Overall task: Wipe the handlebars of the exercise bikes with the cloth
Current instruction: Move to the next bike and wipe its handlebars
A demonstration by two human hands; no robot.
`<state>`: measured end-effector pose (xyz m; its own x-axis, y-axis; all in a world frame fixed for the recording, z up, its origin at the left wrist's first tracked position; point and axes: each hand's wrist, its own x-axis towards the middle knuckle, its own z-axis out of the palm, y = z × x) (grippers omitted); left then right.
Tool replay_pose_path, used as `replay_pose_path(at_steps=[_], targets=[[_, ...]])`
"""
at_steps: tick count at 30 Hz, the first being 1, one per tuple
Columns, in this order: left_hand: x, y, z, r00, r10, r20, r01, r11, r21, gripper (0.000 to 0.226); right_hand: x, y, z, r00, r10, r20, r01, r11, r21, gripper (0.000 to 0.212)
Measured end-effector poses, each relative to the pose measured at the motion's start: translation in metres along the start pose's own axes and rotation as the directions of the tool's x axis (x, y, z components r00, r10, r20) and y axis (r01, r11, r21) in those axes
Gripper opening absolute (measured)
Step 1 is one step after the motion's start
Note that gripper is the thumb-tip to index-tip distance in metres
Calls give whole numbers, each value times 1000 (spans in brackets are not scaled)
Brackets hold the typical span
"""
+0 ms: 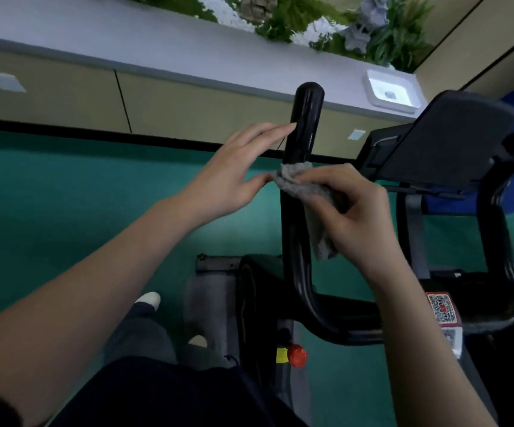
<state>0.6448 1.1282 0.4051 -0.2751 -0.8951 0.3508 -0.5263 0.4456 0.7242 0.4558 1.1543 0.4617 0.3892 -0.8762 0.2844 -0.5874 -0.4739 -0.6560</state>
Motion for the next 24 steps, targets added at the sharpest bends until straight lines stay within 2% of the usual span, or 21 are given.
replay_pose_path(at_steps=[4, 10, 17, 21, 24], targets=[[2, -2, -4, 1000, -25, -1, 25, 998, -50, 60, -1, -1, 5, 983, -55, 173, 72, 993, -98, 16], [5, -3, -6, 998, -55, -1, 55, 995, -79, 53, -29, -2, -3, 933, -103, 344, 134, 989, -68, 16], [-27, 6, 7, 981, -196, 8, 196, 980, -38, 49, -51, -2, -10, 959, -82, 270, 68, 996, 63, 13], [-65, 13, 13, 963, -266, 45, 267, 963, -30, 44, -53, -4, -6, 944, -128, 305, 144, 989, -32, 14], [-90, 20, 17, 955, -296, 26, 296, 955, -1, 34, -40, -4, -1, 964, -147, 221, 172, 980, -99, 11]])
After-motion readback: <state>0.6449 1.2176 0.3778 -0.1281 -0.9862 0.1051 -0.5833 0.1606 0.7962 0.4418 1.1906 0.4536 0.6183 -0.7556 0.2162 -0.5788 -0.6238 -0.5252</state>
